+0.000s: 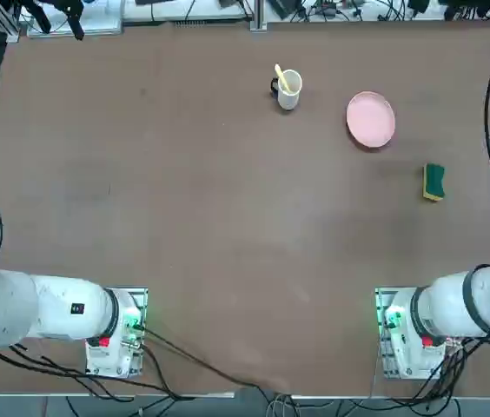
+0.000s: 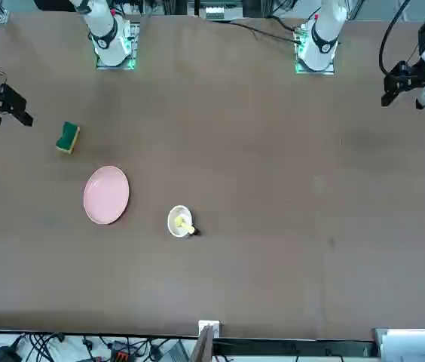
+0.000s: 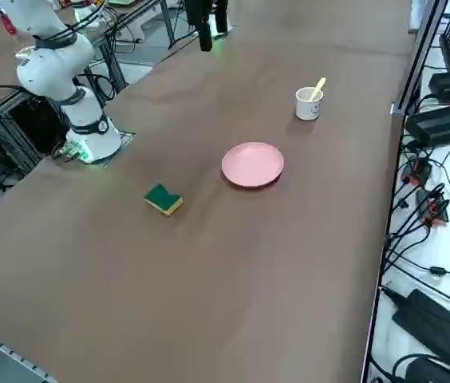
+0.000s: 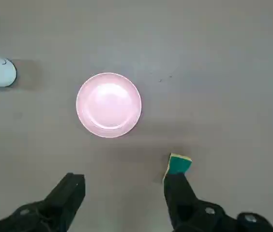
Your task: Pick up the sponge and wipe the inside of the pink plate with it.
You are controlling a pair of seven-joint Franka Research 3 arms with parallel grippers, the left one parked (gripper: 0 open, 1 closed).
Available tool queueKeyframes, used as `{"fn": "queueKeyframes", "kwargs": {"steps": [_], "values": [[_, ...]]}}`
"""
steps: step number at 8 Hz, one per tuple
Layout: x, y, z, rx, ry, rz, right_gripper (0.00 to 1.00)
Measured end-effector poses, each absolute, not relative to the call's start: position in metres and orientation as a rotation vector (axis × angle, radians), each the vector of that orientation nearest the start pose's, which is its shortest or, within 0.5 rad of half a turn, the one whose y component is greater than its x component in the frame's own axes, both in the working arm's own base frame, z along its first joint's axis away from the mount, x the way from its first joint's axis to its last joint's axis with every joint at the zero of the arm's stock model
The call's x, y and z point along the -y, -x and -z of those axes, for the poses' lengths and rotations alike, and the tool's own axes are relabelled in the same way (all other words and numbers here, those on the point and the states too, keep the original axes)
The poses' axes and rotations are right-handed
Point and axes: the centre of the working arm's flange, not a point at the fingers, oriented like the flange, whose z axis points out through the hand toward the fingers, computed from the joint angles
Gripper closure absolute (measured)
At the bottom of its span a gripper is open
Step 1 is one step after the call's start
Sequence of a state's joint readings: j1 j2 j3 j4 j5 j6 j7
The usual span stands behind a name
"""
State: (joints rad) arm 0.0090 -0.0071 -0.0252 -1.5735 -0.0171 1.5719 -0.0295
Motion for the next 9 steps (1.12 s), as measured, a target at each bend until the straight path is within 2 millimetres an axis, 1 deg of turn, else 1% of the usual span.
{"fn": "queueKeyframes", "kwargs": {"steps": [3,4,5,6,7,8,9], "values": [[0.012,-0.552,-0.627,0.019,3.159,0.006,0.00],[0.018,-0.552,-0.626,0.001,3.159,0.003,0.00],[0.033,-0.553,-0.620,-0.038,3.160,-0.024,0.00],[0.058,-0.557,-0.600,-0.061,3.169,-0.083,0.00],[0.088,-0.561,-0.567,-0.051,3.177,-0.133,0.00],[0.123,-0.562,-0.526,-0.012,3.173,-0.151,0.00],[0.155,-0.558,-0.488,0.018,3.169,-0.150,0.00]]}}
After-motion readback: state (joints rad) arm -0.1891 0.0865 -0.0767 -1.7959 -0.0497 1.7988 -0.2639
